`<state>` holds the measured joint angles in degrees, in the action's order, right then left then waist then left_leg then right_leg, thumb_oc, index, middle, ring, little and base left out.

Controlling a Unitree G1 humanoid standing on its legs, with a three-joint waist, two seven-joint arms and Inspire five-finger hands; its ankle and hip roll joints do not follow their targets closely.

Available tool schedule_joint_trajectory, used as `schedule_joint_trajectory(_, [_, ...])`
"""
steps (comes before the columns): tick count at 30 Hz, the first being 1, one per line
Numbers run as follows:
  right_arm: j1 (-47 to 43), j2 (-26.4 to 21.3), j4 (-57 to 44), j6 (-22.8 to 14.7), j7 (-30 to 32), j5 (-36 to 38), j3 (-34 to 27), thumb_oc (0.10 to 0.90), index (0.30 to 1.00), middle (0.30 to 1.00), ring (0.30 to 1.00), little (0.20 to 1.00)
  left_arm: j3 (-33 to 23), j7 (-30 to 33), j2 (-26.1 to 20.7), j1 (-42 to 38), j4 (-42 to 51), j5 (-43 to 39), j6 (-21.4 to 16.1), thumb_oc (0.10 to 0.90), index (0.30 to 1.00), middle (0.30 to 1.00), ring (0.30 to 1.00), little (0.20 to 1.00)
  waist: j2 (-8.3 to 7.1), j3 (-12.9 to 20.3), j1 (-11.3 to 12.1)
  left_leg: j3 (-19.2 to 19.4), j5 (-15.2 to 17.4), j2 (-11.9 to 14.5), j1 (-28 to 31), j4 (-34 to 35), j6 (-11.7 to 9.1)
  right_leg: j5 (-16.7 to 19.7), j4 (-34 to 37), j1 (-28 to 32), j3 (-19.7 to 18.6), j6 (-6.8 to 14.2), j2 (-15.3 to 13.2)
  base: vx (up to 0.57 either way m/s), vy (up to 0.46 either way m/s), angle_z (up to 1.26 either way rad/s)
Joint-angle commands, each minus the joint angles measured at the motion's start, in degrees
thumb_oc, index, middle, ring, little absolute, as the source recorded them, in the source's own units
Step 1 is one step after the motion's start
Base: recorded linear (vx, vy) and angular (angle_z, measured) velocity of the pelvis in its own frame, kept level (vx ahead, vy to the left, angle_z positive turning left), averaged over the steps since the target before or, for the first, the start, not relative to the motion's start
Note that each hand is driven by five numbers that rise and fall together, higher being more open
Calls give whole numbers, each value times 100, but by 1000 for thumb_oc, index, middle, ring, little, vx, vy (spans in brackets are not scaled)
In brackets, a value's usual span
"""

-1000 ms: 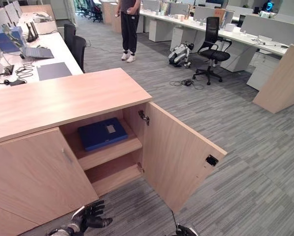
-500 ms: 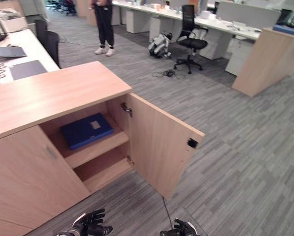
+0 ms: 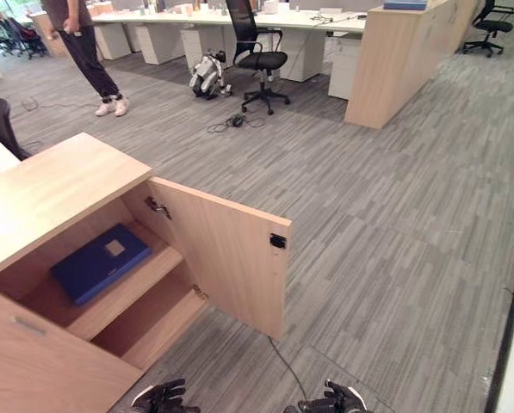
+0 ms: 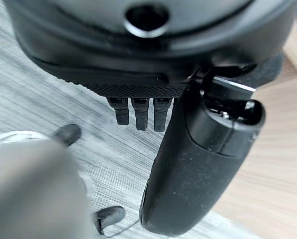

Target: Put the empty folder in the office cabinet

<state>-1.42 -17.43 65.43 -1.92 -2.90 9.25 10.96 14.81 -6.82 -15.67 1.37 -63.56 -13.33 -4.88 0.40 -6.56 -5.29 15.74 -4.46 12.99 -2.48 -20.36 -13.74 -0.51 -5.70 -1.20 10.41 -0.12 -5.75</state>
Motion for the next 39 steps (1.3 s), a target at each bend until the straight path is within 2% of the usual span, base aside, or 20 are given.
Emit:
schedule_joint_trajectory(1, [-393,-457,-153,-201,145,262,95,800,900,900,900,900,21,24,-77,-377,424,-64,-253,800,900,900,900,900,-79,-208,40,-418,23,-224,145,-88,399,-127,1004,900,-159,493,-36,139,27,-28])
schedule_joint_trajectory(2, [-512,-513,-195,-221,192,335,58,800,900,900,900,900,47,22,-74,-350,435,-57,-255,800,900,900,900,900,-87,-204,111,-563,105,-264,57,126,441,-150,1007,942,-175,527,-69,127,89,-18])
schedule_joint_trajectory(4, [-816,-630,-274,-281,261,451,28,800,900,900,900,900,132,4,-49,-254,355,10,-275,800,900,900,900,900,-34,-152,244,-904,320,-339,114,989,547,-213,1014,998,-212,631,-63,166,125,-11])
schedule_joint_trajectory(6, [-1377,-716,-586,-436,406,708,-6,800,900,900,900,900,172,37,-35,-174,165,52,-282,800,900,900,900,900,33,-42,333,-1219,357,-431,525,1728,581,-229,1000,1036,-235,674,-15,158,127,-39])
schedule_joint_trajectory(8, [-1841,-909,-969,-530,486,755,34,800,900,900,900,900,151,54,-53,-35,84,165,-252,800,900,900,900,900,7,143,405,-1078,406,-475,896,2100,606,-180,1005,1057,-231,709,-23,114,84,-40])
schedule_joint_trajectory(10, [-2041,-978,-986,-544,499,760,72,800,900,900,900,900,155,46,-55,-6,53,188,-244,800,900,900,900,900,3,181,441,-1039,410,-485,1022,2245,619,-172,1011,1078,-238,726,-24,66,66,-16])
schedule_joint_trajectory(11, [-2500,-1096,-850,-556,535,824,122,800,900,900,900,900,214,23,-84,62,19,229,-230,800,900,900,900,900,-14,255,530,-1007,428,-507,1173,2428,648,-150,1025,1090,-226,755,-24,74,112,8])
schedule_joint_trajectory(17, [-3695,-1245,-347,-517,537,1025,379,800,900,900,900,900,315,27,-155,154,39,180,-204,800,900,900,900,900,-109,336,777,-945,492,-567,1248,2536,728,-99,1055,1104,-193,851,-54,38,75,10])
schedule_joint_trajectory(25, [-4552,-981,-243,-499,590,1236,589,800,900,900,900,900,434,61,-157,208,198,16,-177,800,900,900,900,900,-184,347,986,-1071,529,-676,1129,2536,810,-79,1062,1096,-141,915,-152,10,57,2])
schedule_joint_trajectory(33, [-4666,-571,-403,-482,600,1464,667,800,900,900,900,900,432,104,-242,195,387,-140,-157,800,900,900,900,900,-211,305,1140,-1332,505,-771,979,2536,872,-99,1026,1087,-34,905,-224,-1,36,11])
schedule_joint_trajectory(39, [-4064,-322,-1358,-540,469,1443,886,800,900,900,900,900,273,152,-313,219,572,-219,-145,800,900,900,900,900,-203,239,1200,-1561,434,-789,837,2536,867,-126,999,1070,171,877,-235,-21,6,17])
